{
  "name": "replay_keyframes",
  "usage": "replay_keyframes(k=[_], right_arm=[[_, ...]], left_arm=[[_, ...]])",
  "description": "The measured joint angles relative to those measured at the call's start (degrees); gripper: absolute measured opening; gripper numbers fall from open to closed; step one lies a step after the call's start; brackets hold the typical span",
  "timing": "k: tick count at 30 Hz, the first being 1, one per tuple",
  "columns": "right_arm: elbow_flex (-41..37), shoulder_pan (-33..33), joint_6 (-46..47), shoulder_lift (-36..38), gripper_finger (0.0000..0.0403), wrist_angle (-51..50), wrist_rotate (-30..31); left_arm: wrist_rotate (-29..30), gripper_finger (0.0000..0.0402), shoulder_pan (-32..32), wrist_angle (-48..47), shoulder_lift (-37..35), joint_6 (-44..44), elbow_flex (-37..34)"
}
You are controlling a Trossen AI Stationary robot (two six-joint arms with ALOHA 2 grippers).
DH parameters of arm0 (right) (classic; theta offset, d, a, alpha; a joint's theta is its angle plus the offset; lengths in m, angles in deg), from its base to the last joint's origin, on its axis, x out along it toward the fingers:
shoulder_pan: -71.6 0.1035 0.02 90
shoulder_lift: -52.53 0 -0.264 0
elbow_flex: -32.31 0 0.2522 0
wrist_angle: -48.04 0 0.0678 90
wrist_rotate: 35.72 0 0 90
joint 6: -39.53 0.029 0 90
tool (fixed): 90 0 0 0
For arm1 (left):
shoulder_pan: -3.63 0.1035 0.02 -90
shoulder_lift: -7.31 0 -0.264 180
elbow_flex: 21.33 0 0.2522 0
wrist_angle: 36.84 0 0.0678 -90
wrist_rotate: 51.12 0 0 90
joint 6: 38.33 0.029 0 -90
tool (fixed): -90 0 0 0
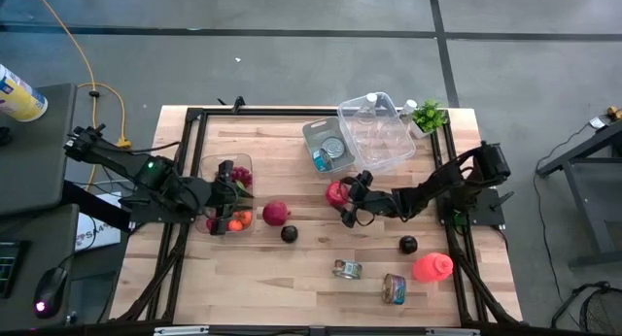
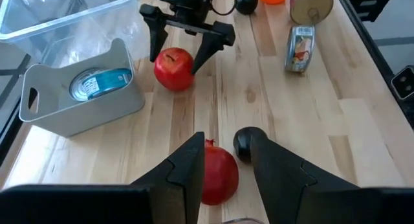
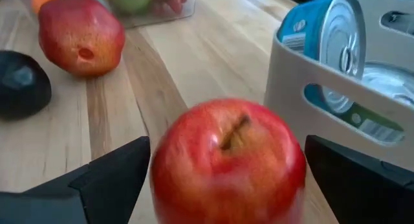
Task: Pick & Place Food Item
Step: Put the red apple into the left transparent bin
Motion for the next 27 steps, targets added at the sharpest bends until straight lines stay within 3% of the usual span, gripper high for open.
replay_keyframes(k=[7,21,27], right_arm=[[1.9,-0.9,-1.6,-0.4,0.0392,-1.4,-1.5],[2.3,-1.4,4.5,-0.7,0.0327,-3.7,-4.9],[2.4,0.4,9.0,0.3,0.0320,-3.0,-10.2]], left_arm=[[-0.1,0.0119,0.0,0.6,2.2,0.5,0.0],[-1.3,0.0119,0.0,5.5,10.1,-0.4,0.0],[-1.2,0.0119,0.0,8.2,14.8,-0.9,0.0]])
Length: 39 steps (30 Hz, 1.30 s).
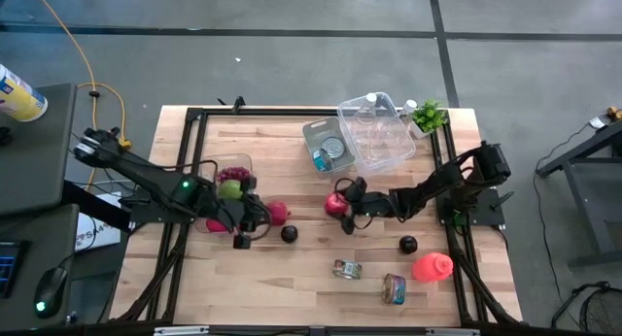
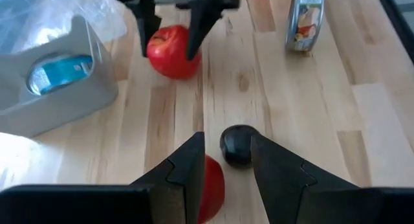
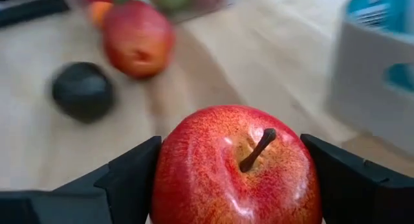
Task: Pick & Place Food Item
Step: Put the red apple into the left transparent bin
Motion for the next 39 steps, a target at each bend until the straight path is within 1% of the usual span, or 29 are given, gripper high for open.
replay_keyframes(k=[4,10,14,17,20,22,26,31,32,34,39], right_arm=[[2.8,2.4,0.2,0.1,0.0319,1.6,-3.1],[9.9,4.9,-1.3,0.1,0.0319,-0.5,-8.1],[15.6,5.9,-3.6,0.1,0.0319,-4.5,-8.1],[21.5,5.8,-4.3,-0.4,0.0318,-11.2,-6.3],[28.0,5.3,-7.3,-2.2,0.0318,-18.0,-6.0],[32.3,4.8,-9.5,-4.1,0.0318,-19.8,-7.6],[40.1,3.6,-12.7,-8.3,0.0318,-20.0,-11.5],[50.5,1.7,-15.4,-15.2,0.0318,-20.5,-14.7],[53.0,1.3,-15.5,-16.7,0.0318,-20.6,-15.9],[58.5,0.8,-16.5,-20.2,0.0318,-21.4,-17.9],[71.9,-0.4,-19.7,-29.4,0.0318,-26.6,-18.4]], left_arm=[[0.0,0.0119,0.0,0.6,0.2,-0.6,0.0],[0.0,0.0119,0.0,0.6,-1.0,-0.8,0.0],[-0.3,0.0119,-2.1,-0.9,-2.0,-5.6,0.0],[0.3,0.0119,-5.0,-0.4,-4.3,-5.8,0.0],[3.4,0.0119,-7.9,0.3,-6.3,-5.9,0.0],[6.9,0.0119,-10.2,0.4,-7.6,-6.0,0.0],[14.5,0.0119,-15.7,0.5,-10.3,-6.3,0.0],[26.6,0.0119,-22.1,0.5,-16.0,-5.3,0.0],[27.8,0.0119,-22.7,0.3,-16.8,-5.0,0.0],[28.1,0.0119,-23.2,-0.2,-18.0,-4.7,0.0],[25.4,0.0119,-23.3,-0.8,-18.9,-4.6,0.0]])
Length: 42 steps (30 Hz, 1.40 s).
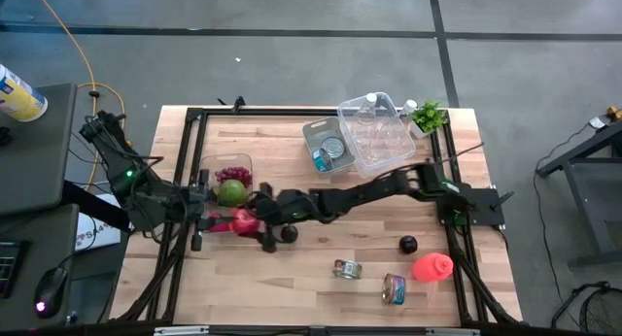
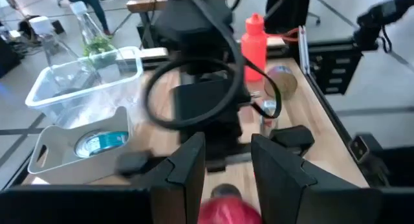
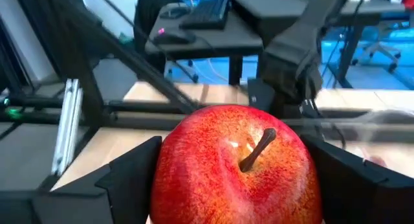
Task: Pick & Place Food Item
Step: Put the red apple into the left transparent bin, then put the left black plum into the left transparent bin
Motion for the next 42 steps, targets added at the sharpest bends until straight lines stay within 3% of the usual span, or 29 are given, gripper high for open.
replay_keyframes(k=[7,19,24,30,35,42], right_arm=[[10.7,-3.0,-0.9,-7.7,0.0348,0.0,0.1],[11.0,-4.4,-3.3,-7.7,0.0396,0.5,-0.1],[11.0,-4.0,-3.9,-7.7,0.0394,0.2,0.5],[11.0,-2.4,-3.8,-5.7,0.0393,-13.5,2.1],[10.9,0.9,-0.3,-4.4,0.0393,-24.0,12.1],[11.0,8.0,0.7,-2.2,0.0396,-35.0,34.9]], left_arm=[[-1.8,0.0119,0.0,-1.4,0.6,0.0,0.0],[-3.0,0.0119,0.0,-3.2,0.5,0.0,0.0],[-3.0,0.0119,0.0,-3.2,0.5,-0.1,0.0],[-4.1,0.0119,0.0,-4.0,0.6,-1.1,0.0],[-4.2,0.0119,0.1,-4.0,1.0,-1.3,-1.8],[-4.2,0.0119,0.1,-3.8,1.2,-4.1,-3.0]])
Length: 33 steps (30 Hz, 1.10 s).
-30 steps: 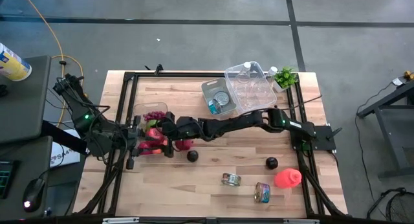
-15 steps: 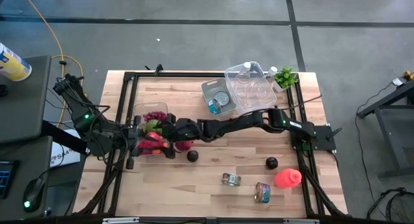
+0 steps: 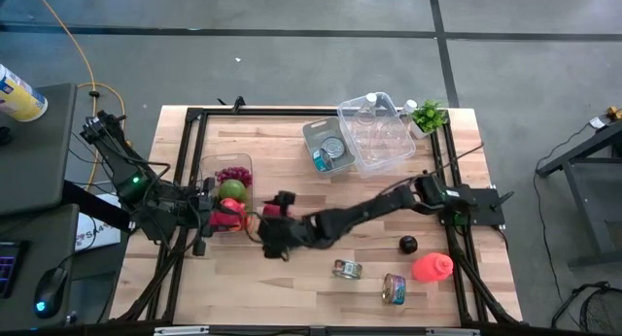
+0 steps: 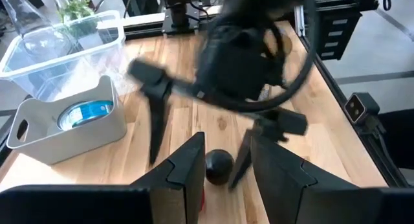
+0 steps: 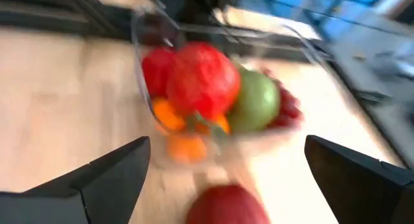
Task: Pick & Place Food Item
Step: Put the left black plum into the left transparent bin
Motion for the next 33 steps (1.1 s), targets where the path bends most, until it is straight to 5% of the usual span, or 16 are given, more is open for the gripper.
replay_keyframes(k=[11,17,22,33], right_arm=[[-0.1,9.6,24.6,4.9,0.0396,-35.4,23.3],[-0.1,16.0,65.6,8.2,0.0396,-70.7,34.4],[-7.4,22.3,65.9,13.2,0.0396,-65.7,37.2],[-28.1,32.1,93.6,25.7,0.0396,-71.2,36.6]], left_arm=[[2.4,0.0119,0.0,0.4,0.5,2.3,0.0],[2.4,0.0119,0.0,1.5,2.7,5.2,0.0],[2.4,0.0119,0.5,2.9,6.9,7.7,0.0],[0.8,0.0119,6.3,5.5,17.8,12.4,0.0]])
